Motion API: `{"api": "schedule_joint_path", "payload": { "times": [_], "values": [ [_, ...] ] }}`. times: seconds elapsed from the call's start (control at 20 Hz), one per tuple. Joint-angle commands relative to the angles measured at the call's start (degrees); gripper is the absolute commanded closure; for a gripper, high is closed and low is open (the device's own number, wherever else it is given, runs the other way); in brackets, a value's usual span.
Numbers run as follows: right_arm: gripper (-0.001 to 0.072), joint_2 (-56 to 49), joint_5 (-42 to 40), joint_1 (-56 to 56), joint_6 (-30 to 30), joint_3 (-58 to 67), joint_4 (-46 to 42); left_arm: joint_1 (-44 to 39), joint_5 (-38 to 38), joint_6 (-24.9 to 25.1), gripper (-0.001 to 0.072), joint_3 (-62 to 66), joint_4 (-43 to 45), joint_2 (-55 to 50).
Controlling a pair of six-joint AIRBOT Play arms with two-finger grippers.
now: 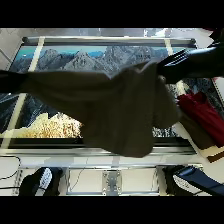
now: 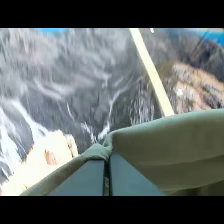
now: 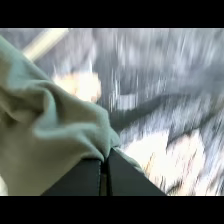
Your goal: Fold the shirts.
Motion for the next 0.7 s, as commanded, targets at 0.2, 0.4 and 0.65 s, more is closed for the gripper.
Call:
{"api": "schedule_joint_path", "payload": {
  "times": [0.2, 0.4, 0.65],
  "values": [
    [0.066, -26.56, -12.46, -0.02, 3.32, -11.13, -0.63, 0.15, 9.16, 3.63, 0.07, -36.28, 0.02, -6.88],
    [0.0269, -34.64, -15.41, -0.04, 6.12, -11.13, -0.61, 0.17, 16.35, 3.65, 0.0699, -43.82, 0.92, -8.0],
    [0.0269, -30.45, -0.22, -4.13, 4.17, -10.19, -16.04, 0.22, 17.53, 3.63, 0.0699, -43.78, 1.29, -8.0]
  ]
}}
